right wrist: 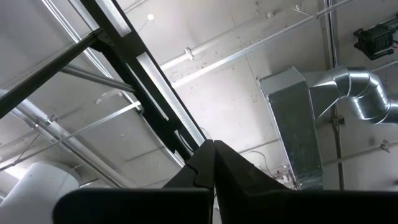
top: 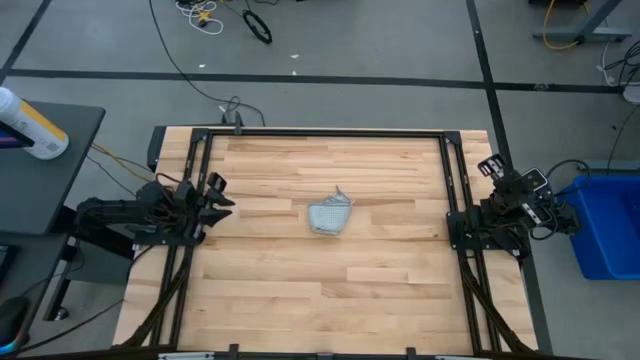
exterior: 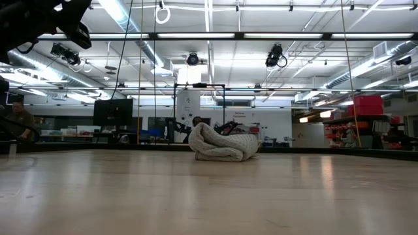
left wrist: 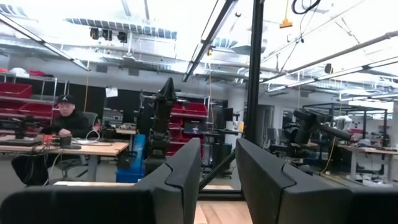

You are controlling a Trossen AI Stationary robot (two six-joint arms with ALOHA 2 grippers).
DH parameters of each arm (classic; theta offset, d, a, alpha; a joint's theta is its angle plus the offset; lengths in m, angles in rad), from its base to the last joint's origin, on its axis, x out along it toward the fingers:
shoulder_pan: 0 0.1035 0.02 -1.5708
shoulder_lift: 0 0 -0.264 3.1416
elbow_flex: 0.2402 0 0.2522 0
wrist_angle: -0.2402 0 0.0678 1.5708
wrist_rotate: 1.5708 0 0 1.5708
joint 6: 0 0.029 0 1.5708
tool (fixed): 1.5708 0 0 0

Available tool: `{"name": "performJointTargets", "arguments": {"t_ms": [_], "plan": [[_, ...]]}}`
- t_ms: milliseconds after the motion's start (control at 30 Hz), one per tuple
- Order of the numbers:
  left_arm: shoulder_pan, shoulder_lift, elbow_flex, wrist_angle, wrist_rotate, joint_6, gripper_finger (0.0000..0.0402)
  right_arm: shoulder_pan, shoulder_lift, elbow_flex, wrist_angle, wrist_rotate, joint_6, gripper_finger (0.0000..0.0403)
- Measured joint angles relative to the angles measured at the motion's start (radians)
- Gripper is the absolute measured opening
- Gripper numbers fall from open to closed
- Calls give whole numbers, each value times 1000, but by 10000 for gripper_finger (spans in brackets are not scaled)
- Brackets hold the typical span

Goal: Fold microfiber towels
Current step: Return to Home Position

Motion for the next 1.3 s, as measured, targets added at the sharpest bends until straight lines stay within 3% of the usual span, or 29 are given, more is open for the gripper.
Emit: {"name": "performJointTargets", "arguments": {"t_ms": [133, 600, 867, 1100, 1300], "plan": [[0, 0, 0, -9, 0, -7, 110, 0, 0, 0, 0, 0, 0, 12], [0, 0, 0, -9, 0, -7, 110, 0, 0, 0, 0, 0, 0, 122], [0, 0, 0, -10, 0, -7, 110, 0, 0, 0, 0, 0, 0, 166], [0, 0, 0, -10, 0, -7, 110, 0, 0, 0, 0, 0, 0, 185], [0, 0, 0, -10, 0, -8, 110, 0, 0, 0, 0, 0, 0, 175]]}}
